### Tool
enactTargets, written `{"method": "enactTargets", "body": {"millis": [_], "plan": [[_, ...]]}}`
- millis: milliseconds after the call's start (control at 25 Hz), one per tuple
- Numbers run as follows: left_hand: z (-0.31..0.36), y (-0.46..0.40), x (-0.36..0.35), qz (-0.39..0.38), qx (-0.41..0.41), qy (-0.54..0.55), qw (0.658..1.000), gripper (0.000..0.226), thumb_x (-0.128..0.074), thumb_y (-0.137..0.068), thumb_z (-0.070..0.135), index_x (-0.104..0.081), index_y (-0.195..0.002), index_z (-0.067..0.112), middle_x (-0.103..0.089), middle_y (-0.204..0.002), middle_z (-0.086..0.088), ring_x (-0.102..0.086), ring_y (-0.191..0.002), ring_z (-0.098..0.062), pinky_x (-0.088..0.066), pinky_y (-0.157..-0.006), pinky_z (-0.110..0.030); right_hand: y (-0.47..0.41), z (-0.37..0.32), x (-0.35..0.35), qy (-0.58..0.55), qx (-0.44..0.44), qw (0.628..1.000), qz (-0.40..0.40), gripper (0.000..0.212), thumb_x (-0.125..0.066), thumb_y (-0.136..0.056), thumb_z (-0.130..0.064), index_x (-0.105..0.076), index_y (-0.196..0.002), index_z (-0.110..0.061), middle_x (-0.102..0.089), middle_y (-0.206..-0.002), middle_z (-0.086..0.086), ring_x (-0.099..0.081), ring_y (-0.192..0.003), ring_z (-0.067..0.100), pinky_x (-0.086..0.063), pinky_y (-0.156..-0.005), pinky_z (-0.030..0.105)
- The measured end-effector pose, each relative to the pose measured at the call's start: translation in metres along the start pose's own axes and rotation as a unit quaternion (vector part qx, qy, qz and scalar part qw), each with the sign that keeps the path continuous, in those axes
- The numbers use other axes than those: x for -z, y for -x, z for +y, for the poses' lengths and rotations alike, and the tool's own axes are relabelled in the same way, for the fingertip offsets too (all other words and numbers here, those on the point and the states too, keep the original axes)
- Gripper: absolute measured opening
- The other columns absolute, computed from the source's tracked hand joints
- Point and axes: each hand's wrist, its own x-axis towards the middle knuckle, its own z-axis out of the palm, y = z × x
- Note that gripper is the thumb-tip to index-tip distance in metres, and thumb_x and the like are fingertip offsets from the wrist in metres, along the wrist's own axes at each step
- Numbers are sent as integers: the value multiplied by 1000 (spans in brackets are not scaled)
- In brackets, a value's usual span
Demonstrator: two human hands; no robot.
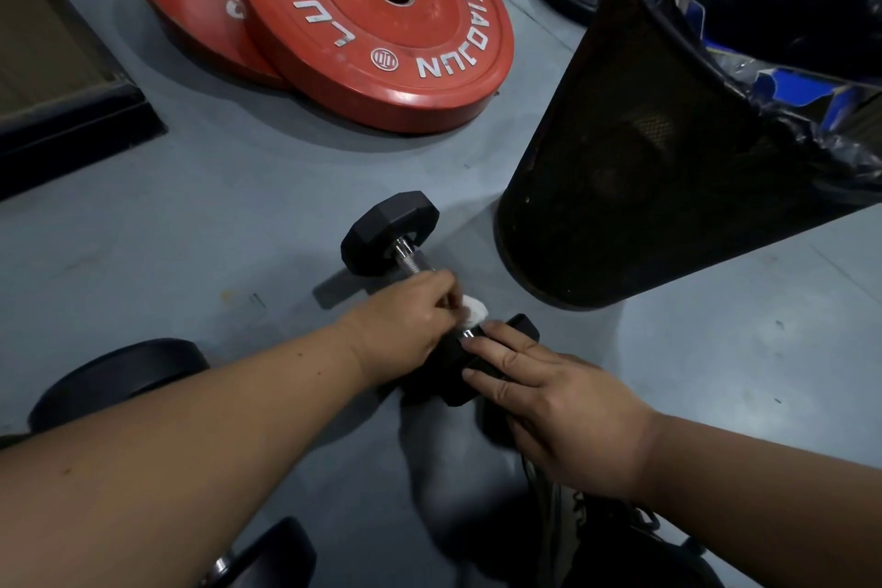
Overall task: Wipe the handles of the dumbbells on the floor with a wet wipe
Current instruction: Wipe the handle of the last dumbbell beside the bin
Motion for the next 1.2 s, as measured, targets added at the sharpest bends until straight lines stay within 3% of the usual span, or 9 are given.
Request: {"method": "enactTargets", "body": {"millis": [80, 240, 400, 520, 680, 760, 920, 1120, 1200], "plan": [[11, 0, -9, 18, 17, 24, 999, 29, -43, -92, 32, -63, -104, 14, -58, -108, -4, -56, -96, -23, -51, -84, -41, 0, -1, 0, 3, -1, 1000, 0, 55, -44, -92, -29, -53, -146, -21, -31, -164, 0, -16, -155, 19, -52, -102, 45], [10, -6, -11, 15, 12, 30, 999, 32, -43, -85, 17, -72, -90, 4, -63, -100, -9, -59, -88, -28, -55, -74, -40, 0, 0, -1, -1, -2, 1000, -1, 56, -42, -92, -28, -53, -146, -20, -31, -164, 1, -16, -155, 20, -51, -104, 45], [-17, -7, 2, 68, 115, 47, 990, 17, -55, -83, 6, -71, -86, 5, -57, -93, -7, -56, -84, -29, -52, -78, -41, -4, 12, 8, 14, 41, 999, -23, 53, -44, -94, -27, -52, -146, -24, -33, -163, -3, -24, -153, 20, -52, -100, 46], [-25, -10, 8, 70, 182, 39, 980, 17, -57, -88, 12, -72, -95, 7, -55, -99, -2, -57, -90, -25, -53, -79, -40, -5, 21, 15, 26, 46, 998, -31, 52, -46, -94, -29, -51, -146, -31, -25, -166, -1, -23, -153, 20, -53, -99, 47], [-9, -12, 2, 105, 227, 61, 966, 17, -54, -86, 14, -70, -91, 11, -47, -92, 16, -59, -94, -18, -50, -77, -26, 3, 19, 5, 4, 11, 1000, -9, 55, -51, -92, -26, -50, -146, -34, -18, -168, 6, -22, -153, 26, -54, -98, 47], [4, -9, -3, 81, 192, 67, 976, 20, -52, -84, 18, -71, -92, 16, -53, -95, 13, -61, -96, -20, -53, -77, -30, 4, 17, 0, 4, 2, 1000, -1, 54, -48, -92, -28, -49, -146, -35, -19, -168, 6, -22, -154, 26, -52, -102, 47], [26, -2, -10, -15, 117, 72, 990, 49, -31, -79, 37, -72, -99, 19, -59, -109, 7, -64, -90, -23, -56, -70, -40, 5, 13, -2, 6, -7, 1000, 3, 53, -45, -95, -30, -49, -148, -33, -15, -168, 9, -17, -155, 27, -48, -108, 47], [19, 2, -13, 6, 75, 73, 995, 42, -38, -83, 37, -73, -98, 19, -58, -108, 10, -65, -82, -21, -57, -65, -39, 15, 15, -2, 1, -22, 1000, 0, 66, -57, -91, -22, -40, -154, -23, -12, -168, 13, -11, -156, 26, -19, -123, 28], [18, 2, -14, 12, 91, 79, 993, 42, -38, -83, 39, -73, -100, 23, -58, -107, 13, -65, -86, -19, -57, -66, -38, 15, 15, -3, -3, -42, 999, 11, 67, -58, -89, -21, -42, -154, -24, -19, -166, 16, -19, -154, 28, -20, -123, 29]]}}
